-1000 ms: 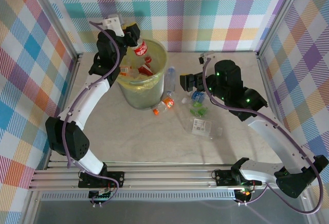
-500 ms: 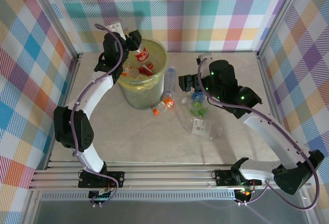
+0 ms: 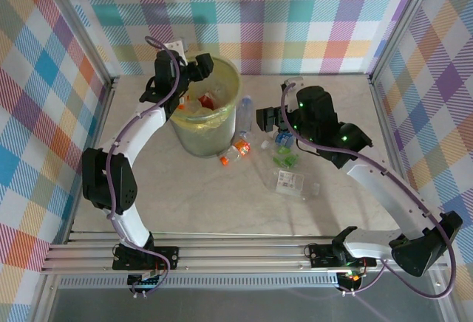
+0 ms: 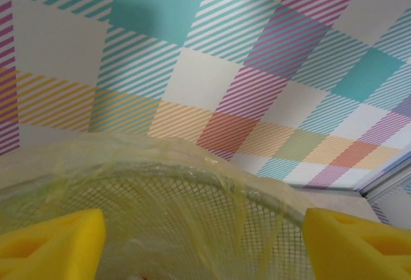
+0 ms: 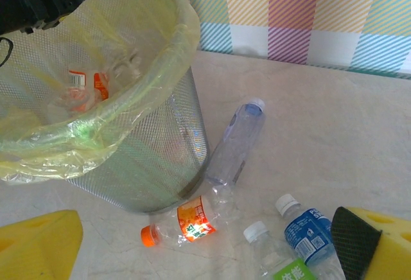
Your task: Put the plastic bottles in the bin
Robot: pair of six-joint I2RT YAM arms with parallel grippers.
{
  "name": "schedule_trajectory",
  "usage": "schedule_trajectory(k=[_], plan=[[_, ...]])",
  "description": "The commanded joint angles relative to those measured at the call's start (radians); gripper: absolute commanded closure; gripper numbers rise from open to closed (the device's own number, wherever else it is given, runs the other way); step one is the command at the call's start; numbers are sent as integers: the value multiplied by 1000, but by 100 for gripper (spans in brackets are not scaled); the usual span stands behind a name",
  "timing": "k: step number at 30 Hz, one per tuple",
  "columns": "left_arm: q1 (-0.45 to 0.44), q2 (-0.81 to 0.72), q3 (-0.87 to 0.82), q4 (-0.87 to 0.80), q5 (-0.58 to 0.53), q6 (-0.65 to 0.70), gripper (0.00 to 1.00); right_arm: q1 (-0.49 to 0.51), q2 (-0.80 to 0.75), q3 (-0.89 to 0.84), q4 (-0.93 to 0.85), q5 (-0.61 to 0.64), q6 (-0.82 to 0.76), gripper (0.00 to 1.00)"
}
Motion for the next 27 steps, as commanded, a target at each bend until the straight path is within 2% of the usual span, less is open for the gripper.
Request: schedule_trajectory(k=[1, 6, 10, 11, 16, 20, 24, 27], plan=[[9, -26, 14, -24, 9, 17, 18, 1, 4, 20, -26, 42, 23, 0], [9, -69, 69, -103, -11, 35, 11, -10, 9, 38, -102, 104, 49, 0], [9, -117, 109, -190, -28, 22, 3, -64, 23, 55, -214, 92, 67, 0], [9, -131, 125, -225, -32, 20, 0, -83, 25, 54, -240, 79, 67, 0], [9, -197, 173, -404, -38, 5, 0, -235, 41, 18, -315, -79, 52, 0], [9, -277, 136, -481, 15, -4, 0, -342, 88, -19, -339, -178, -7, 0], [9, -383, 32, -510, 55, -22, 0, -388, 194, -10, -388, -177, -80, 0], [9, -482, -69, -495, 38, -39, 0, -393, 292, 12, -407, -160, -136, 0]])
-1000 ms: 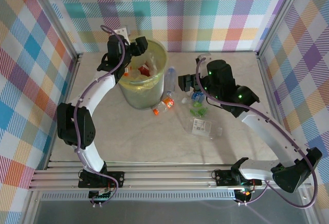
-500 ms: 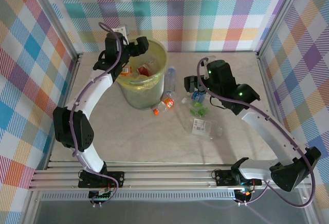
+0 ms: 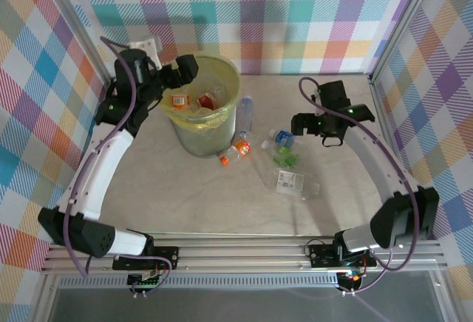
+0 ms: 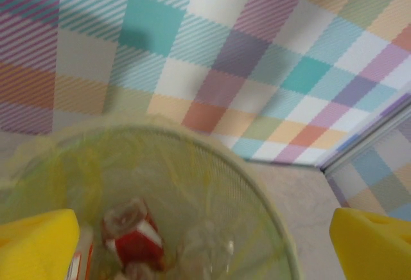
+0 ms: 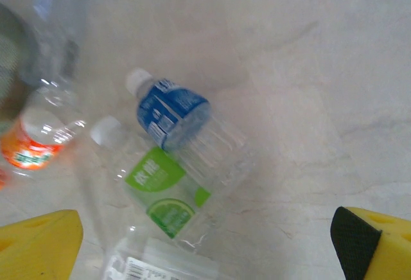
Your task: Put the plastic bottles in the bin
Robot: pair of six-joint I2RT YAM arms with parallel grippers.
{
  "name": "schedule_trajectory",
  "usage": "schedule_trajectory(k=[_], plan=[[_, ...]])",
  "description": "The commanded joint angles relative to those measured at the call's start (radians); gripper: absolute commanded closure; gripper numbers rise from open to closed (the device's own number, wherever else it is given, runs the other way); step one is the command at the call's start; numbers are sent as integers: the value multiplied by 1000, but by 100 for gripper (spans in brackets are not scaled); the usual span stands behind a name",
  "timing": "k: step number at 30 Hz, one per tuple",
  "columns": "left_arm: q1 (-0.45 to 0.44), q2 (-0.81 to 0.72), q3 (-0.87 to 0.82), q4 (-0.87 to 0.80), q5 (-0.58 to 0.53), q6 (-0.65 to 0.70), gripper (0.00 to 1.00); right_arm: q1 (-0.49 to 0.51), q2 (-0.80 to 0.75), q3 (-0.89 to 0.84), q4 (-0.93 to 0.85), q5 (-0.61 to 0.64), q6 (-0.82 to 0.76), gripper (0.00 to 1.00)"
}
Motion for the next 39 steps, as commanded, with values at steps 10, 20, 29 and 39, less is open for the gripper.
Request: schedule_trajectory(k=[10, 20, 29, 39], plan=[[8, -259, -234, -43, -84, -47, 0, -4, 275, 106, -102, 9, -259, 0], [9, -267, -256, -29, -60, -69, 0, -4, 379, 141, -78, -34, -354, 0], [8, -278, -268, -25, -84, -78, 0, -7, 524, 244, -102, -10, -381, 0], [9, -278, -270, -20, -74, -77, 0, -60, 606, 290, -90, -45, -331, 2]])
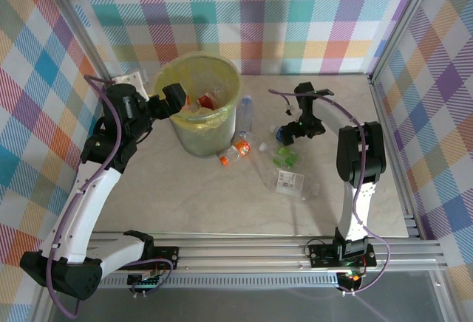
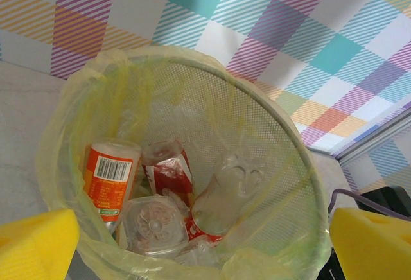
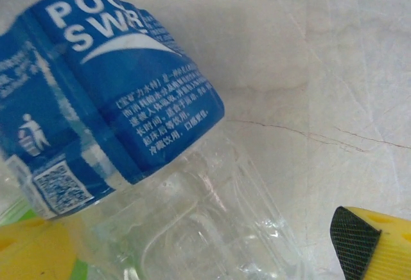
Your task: Put the plastic bottles in the bin
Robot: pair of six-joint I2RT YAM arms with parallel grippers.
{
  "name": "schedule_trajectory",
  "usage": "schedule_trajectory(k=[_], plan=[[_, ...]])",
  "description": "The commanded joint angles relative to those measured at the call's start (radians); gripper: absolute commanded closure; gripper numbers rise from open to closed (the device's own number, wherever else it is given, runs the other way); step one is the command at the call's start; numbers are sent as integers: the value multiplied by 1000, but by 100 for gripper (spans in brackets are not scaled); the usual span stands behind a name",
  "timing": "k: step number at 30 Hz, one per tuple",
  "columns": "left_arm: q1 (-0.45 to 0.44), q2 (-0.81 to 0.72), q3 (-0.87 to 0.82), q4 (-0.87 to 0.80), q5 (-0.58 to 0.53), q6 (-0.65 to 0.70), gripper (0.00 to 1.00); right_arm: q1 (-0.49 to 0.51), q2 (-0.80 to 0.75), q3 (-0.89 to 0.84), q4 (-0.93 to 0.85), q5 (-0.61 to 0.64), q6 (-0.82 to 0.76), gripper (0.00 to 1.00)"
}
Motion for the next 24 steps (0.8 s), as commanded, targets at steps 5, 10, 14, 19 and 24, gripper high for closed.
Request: schedule_trajectory(k=[5, 10, 14, 19, 24], plan=[[9, -11, -6, 27, 12, -13, 0, -53, 31, 13, 8, -75, 47, 5], [9, -3, -5, 32, 17, -17, 0, -59, 28, -1, 28, -135, 50, 8], [8, 3, -3, 36, 20, -21, 0, -59, 9, -9, 23, -186, 50, 0], [8, 7, -6, 41, 23, -24, 0, -59, -39, -33, 16, -236, 47, 0], [9, 10, -5, 44, 28, -26, 0, -56, -69, -28, -7, -219, 40, 0]])
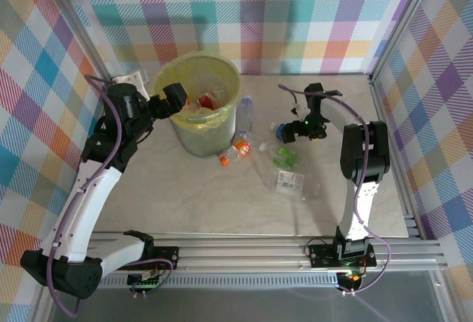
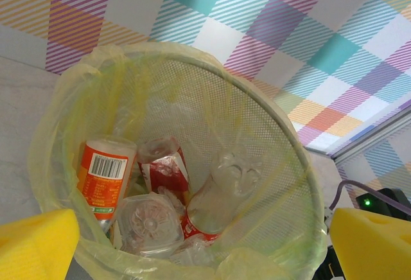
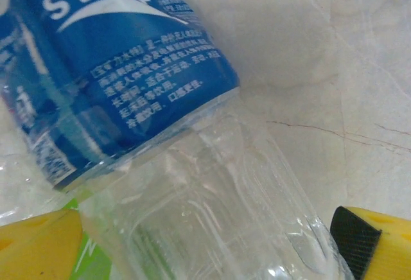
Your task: Put the plastic bottles in the bin
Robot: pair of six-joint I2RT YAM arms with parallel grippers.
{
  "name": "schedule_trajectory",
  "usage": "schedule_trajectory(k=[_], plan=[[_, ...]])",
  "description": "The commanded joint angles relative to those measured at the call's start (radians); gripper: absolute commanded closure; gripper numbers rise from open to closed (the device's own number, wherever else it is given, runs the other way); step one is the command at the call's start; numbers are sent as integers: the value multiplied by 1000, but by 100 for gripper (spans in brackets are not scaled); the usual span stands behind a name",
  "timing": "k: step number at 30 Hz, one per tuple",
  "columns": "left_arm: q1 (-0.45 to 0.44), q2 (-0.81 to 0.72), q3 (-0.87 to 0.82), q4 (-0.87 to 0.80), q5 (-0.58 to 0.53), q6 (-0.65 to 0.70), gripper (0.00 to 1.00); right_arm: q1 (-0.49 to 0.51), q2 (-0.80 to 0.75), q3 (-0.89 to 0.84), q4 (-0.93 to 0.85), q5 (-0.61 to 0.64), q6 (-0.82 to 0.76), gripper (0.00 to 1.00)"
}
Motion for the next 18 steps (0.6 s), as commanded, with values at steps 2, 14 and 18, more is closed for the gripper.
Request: schedule_trajectory(k=[2, 14, 18], plan=[[9, 0, -5, 42, 19, -8, 0, 6, -66, 0, -23, 45, -6, 0], [9, -18, 17, 10, 10, 4, 0, 27, 28, 60, 6, 92, -185, 0], [9, -18, 20, 9, 21, 1, 0, 28, 78, 110, -6, 65, -214, 0]])
